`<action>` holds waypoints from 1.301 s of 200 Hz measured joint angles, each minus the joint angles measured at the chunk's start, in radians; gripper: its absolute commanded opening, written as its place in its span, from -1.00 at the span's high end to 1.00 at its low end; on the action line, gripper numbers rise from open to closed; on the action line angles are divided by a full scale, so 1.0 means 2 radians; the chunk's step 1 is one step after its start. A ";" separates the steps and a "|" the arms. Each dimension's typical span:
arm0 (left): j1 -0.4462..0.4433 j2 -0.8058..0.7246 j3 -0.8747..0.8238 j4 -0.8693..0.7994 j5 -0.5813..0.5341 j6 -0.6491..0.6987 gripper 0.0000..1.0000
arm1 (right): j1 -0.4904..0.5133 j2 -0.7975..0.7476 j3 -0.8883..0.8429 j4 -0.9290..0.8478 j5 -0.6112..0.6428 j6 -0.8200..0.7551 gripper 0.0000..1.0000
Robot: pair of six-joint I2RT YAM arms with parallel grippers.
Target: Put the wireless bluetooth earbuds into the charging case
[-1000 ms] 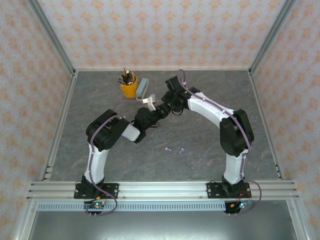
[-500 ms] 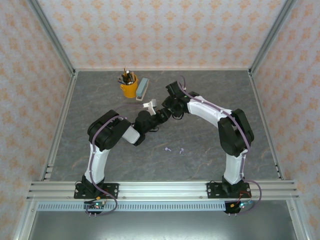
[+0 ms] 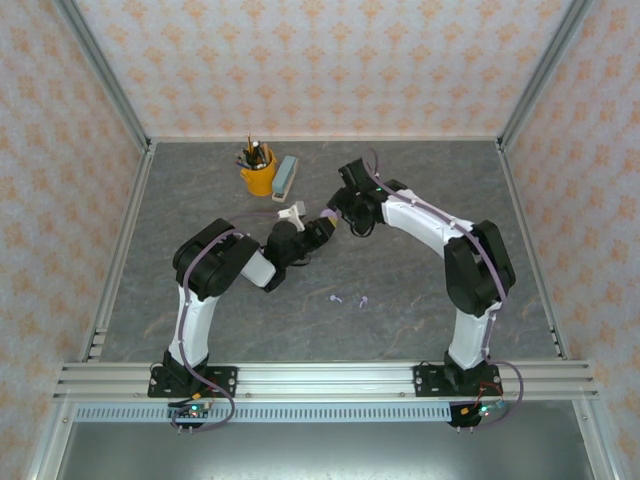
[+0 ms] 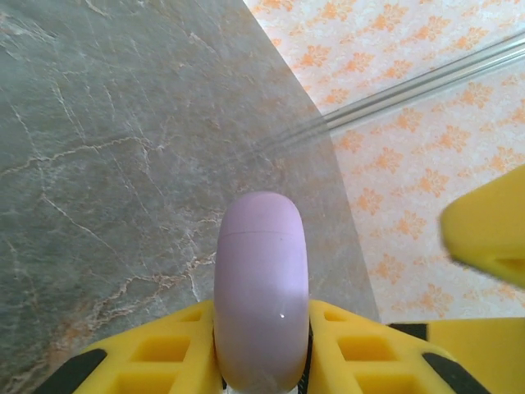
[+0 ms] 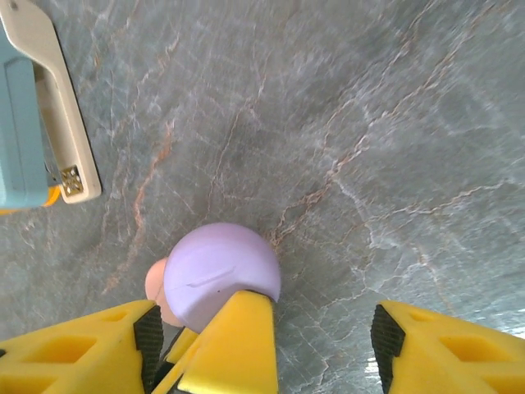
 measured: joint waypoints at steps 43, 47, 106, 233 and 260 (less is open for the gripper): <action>0.000 -0.001 0.000 -0.024 0.018 0.006 0.47 | -0.043 -0.047 -0.006 0.000 -0.005 -0.007 -0.40; 0.000 -0.002 0.000 -0.028 0.022 0.007 0.47 | -0.047 -0.052 -0.010 0.000 -0.006 -0.007 -0.40; 0.000 -0.041 0.028 -0.121 0.151 0.073 0.48 | -0.111 -0.083 -0.095 0.026 -0.033 -0.023 -0.40; 0.000 -0.137 0.077 -0.318 0.305 0.231 0.45 | -0.152 -0.204 -0.269 0.158 -0.176 -0.159 -0.39; 0.000 -0.137 0.087 -0.344 0.315 0.245 0.46 | -0.152 -0.220 -0.303 0.195 -0.229 -0.172 -0.39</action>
